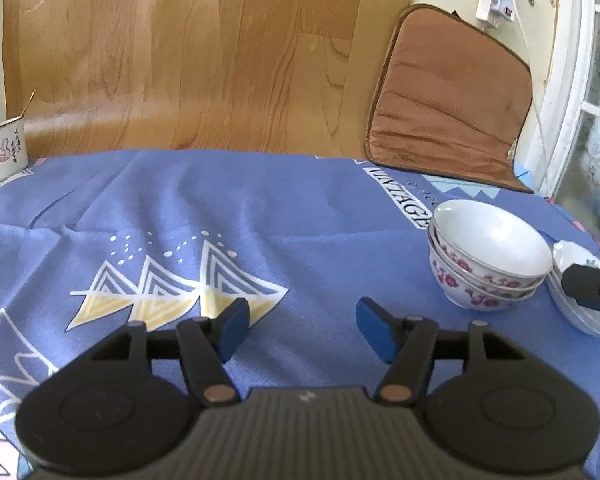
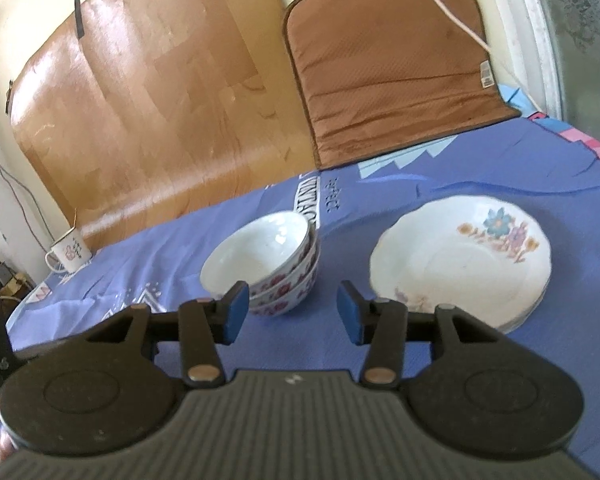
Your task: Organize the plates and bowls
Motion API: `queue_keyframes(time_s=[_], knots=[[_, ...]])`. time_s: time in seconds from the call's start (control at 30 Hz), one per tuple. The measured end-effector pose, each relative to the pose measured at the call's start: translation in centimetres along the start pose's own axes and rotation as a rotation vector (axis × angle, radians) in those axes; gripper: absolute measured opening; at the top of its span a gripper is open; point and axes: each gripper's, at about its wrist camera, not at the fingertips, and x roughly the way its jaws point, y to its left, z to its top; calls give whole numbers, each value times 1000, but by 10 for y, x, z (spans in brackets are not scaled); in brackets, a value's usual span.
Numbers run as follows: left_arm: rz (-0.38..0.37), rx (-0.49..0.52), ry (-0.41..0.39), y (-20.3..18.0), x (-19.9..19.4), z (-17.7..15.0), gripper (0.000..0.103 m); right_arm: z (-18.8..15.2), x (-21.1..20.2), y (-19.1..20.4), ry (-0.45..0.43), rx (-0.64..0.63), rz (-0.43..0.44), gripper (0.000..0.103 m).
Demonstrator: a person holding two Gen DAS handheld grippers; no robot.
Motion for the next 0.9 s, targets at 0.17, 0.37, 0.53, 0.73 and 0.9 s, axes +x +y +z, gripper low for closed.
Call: queue_keyframes(time_s=[0.17,0.37,0.53,0.73,0.9], knots=[[-31,-61,-15,12,-1,0,62,6,-1,-7,-12,33,-5,52],[-15,-38,-50,8,-5,-2,77,8,-1,-3,2,25,8,52],[-21,-45,-40,10,-4,-1,79,14,-6,-4,-17,-2,8,53],[-13,-53,-36,13,-4,0,85,15,-9,-16,-32,19,-15,53],[-15,-54,-40,15,-7,1,95,14,-7,-18,-46,42,-25,53]])
